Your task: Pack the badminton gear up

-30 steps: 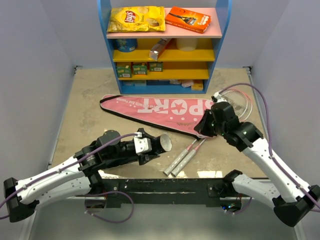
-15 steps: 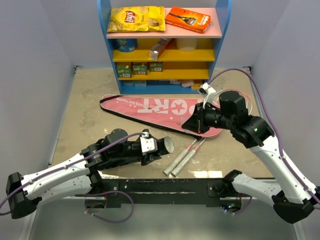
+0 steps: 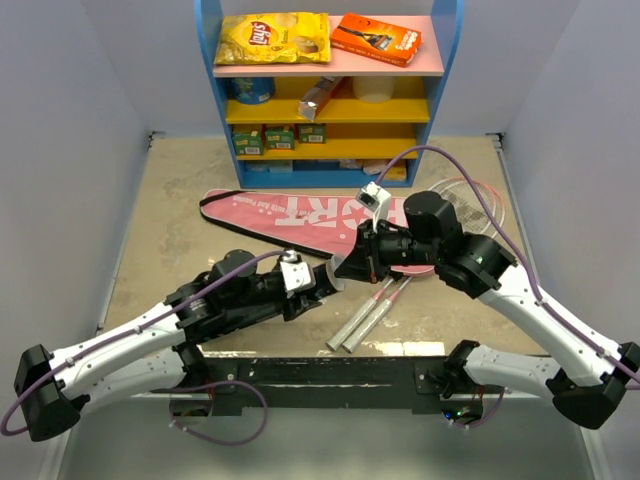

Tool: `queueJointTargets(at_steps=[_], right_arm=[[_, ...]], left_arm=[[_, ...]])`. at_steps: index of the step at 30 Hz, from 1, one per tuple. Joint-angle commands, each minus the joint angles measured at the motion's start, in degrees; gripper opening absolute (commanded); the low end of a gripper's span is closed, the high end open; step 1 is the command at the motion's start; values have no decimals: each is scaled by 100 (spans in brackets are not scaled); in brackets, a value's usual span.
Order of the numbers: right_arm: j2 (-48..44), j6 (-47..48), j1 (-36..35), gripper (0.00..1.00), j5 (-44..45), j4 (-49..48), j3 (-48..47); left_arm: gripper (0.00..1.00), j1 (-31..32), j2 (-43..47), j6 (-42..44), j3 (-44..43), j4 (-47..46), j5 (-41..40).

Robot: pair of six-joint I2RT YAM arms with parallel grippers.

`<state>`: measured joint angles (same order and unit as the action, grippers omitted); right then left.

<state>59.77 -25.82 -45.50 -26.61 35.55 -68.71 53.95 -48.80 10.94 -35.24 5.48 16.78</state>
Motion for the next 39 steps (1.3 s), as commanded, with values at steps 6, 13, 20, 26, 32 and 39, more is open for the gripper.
queueJointTargets(at_steps=[6,13,20,26,32,39], right_arm=[[-35,-186,-100,0,-143,-619,147],[-18,-265,-135,0,-151,-865,235],[96,-344,-214,0,-248,-1085,270],[140,-406,-311,0,-257,-1191,358],[53,-459,-372,0,-327,-1217,428],[35,-459,-390,0,-485,-1138,455]], left_arm=[[0,-210,327,-189,-97,-741,299],[0,-271,353,-180,-114,-732,405],[0,-280,406,-180,-105,-723,458],[0,-271,467,-171,-97,-723,458],[0,-271,520,-171,-79,-723,432],[0,-315,511,-162,-88,-732,414]])
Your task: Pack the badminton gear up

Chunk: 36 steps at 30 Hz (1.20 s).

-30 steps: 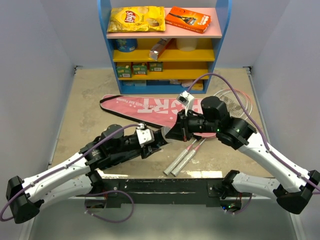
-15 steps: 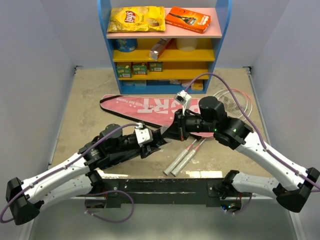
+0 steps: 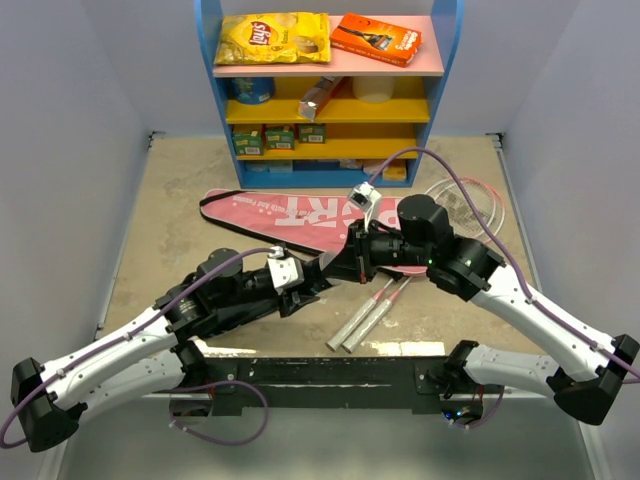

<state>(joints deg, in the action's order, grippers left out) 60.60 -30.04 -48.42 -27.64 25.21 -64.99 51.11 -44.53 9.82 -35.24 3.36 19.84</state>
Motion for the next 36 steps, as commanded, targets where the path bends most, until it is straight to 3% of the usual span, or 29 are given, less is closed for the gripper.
queueJointTargets(at_steps=[1,16,21,26,29,36], right_arm=[[-22,-28,-106,0,-435,-35,83],[-189,-361,-141,0,-980,-296,496],[-277,-861,-150,26,-1112,-1025,856],[-250,-1232,-150,41,-1226,-1589,1085],[-233,-1355,-150,45,-1261,-1782,1129],[-189,-1688,-150,47,-761,-2134,1226]], left_arm=[[0,-31,103,-51,-88,-511,108],[0,-58,305,-42,-53,-538,99],[0,-49,349,-51,-35,-564,135],[0,-49,384,-68,-26,-555,161],[0,-49,410,-60,-18,-555,161],[0,-49,419,-68,-18,-564,205]])
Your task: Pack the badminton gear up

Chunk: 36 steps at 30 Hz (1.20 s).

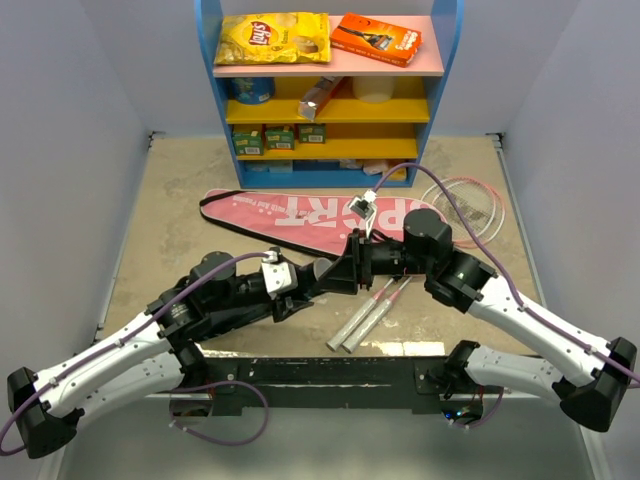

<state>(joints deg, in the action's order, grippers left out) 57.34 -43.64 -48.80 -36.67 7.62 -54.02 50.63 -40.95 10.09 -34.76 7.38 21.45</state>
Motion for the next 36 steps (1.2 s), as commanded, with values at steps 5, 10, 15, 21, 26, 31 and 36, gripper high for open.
queueJointTargets(at_steps=[5,10,15,21,26,31,36], right_arm=[[260,-479,-104,46,519,-472,146],[330,-514,-104,46,1152,-314,146],[243,-593,63,48,1329,-304,392],[32,-769,107,49,1346,-410,761],[-310,-900,125,50,1346,-445,1042],[-662,-998,116,50,1293,-463,1306],[-725,-919,81,34,1276,-261,1298]], left_arm=[[0,-1,131,-95,-57,-966,61],[0,-9,228,-95,-31,-993,87],[0,-1,342,-112,-13,-1036,131],[0,-9,465,-138,22,-1098,157],[0,-1,509,-139,31,-1098,105],[0,-18,535,-156,31,-1116,61],[0,-9,518,-174,40,-1142,52]])
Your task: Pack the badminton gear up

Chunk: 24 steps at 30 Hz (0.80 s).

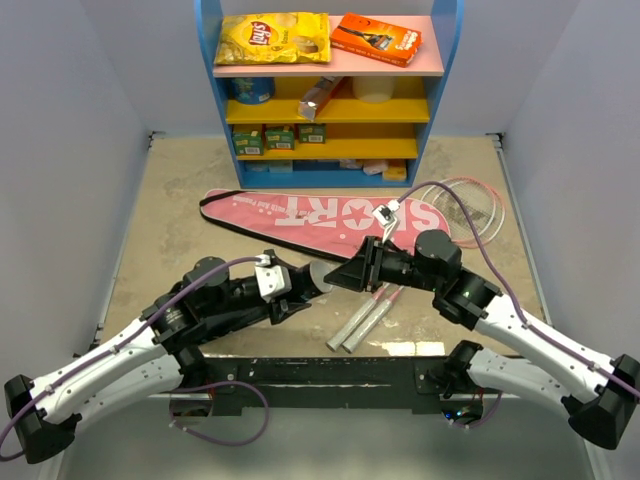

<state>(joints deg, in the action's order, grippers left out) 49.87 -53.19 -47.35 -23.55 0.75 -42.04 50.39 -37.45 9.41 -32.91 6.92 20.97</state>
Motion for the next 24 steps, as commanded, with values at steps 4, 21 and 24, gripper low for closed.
queueJointTargets(at_steps=[4,21,24], right_arm=[[268,273,-204,6,105,742,-233],[797,2137,-266,0,2109,3344,-4128],[648,2216,-257,0,2170,3379,-4023]], left_arm=[[0,6,124,-115,-164,-1087,30],[0,-547,-701,87,-1049,-244,-2262],[0,-951,-1097,228,-1384,-94,-2483]])
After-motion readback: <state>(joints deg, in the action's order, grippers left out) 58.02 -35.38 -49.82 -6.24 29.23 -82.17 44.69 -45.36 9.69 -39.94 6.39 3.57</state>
